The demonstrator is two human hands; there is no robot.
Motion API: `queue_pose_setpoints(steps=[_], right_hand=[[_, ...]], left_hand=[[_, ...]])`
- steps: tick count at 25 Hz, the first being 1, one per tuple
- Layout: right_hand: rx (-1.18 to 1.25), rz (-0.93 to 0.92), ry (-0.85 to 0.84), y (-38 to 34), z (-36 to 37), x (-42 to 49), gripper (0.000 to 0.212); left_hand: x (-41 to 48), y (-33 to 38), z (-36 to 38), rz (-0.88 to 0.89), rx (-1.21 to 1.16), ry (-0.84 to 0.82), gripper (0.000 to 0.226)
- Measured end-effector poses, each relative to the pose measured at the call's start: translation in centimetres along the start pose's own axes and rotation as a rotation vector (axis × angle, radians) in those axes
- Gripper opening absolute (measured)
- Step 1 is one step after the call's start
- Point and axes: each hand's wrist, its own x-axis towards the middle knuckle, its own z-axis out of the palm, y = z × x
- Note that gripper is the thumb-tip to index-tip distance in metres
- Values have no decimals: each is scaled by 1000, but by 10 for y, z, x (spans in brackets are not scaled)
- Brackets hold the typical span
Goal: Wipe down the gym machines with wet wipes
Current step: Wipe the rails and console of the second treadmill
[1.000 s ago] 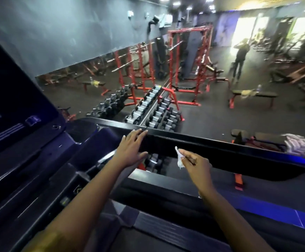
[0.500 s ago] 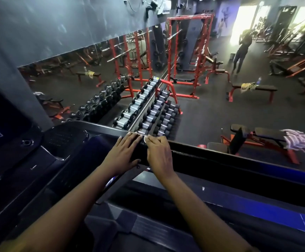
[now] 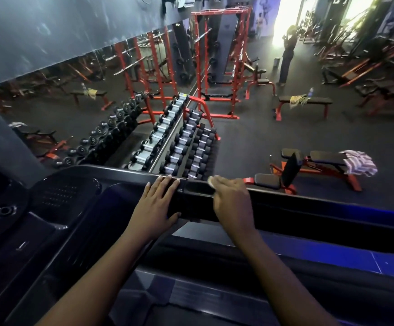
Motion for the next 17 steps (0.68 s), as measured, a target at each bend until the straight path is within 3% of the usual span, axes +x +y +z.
queue_pose_setpoints(steps=[4, 8, 12, 14, 17], right_hand=[[86, -42, -49, -44, 41, -6, 28], [-36, -7, 31, -16, 34, -16, 32], [-181, 109, 87, 24, 1, -30, 43], [-219, 177, 109, 49, -21, -35, 40], [-220, 329, 81, 64, -44, -25, 36]], left_hand=[[3, 1, 2, -10, -24, 8, 84], [2, 3, 0, -8, -40, 17, 83], [15, 23, -4, 153, 34, 38, 76], [25, 32, -2, 266, 54, 38, 76], [31, 30, 4, 294, 28, -9, 81]])
